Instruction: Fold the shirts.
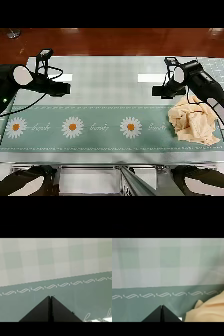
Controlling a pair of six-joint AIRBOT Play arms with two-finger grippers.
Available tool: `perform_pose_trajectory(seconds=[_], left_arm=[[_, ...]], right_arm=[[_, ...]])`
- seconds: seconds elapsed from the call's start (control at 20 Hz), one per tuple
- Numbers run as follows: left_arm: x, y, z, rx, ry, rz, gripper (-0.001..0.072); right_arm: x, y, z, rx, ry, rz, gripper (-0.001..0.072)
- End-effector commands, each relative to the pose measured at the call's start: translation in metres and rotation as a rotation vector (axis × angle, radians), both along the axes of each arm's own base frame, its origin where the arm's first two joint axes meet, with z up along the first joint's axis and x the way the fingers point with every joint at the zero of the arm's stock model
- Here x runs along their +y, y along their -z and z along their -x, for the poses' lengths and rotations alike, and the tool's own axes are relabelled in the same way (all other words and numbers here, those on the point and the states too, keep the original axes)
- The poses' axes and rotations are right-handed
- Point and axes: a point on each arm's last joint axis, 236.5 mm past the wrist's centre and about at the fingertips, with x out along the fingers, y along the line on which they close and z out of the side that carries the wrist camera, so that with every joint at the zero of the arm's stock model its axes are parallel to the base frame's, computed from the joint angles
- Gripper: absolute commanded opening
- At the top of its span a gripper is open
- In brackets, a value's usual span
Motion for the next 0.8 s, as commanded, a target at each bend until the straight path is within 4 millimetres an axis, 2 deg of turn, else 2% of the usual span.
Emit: perform_pose_trajectory(seconds=[0.0, 0.55, 0.75], left_arm=[[0.0, 0.0, 0.0, 0.0, -0.001, 0.0, 0.0033], [0.0, 0.0, 0.0, 0.0, -0.001, 0.0, 0.0033], [0.0, -0.002, -0.005, -0.021, -0.004, 0.004, 0.0033]], right_arm=[[0.0, 0.0, 0.0, 0.001, -0.001, 0.0, 0.0018], [0.001, 0.0, -0.001, -0.005, -0.001, -0.002, 0.0018], [0.007, -0.005, -0.019, -0.085, -0.014, -0.024, 0.0018]])
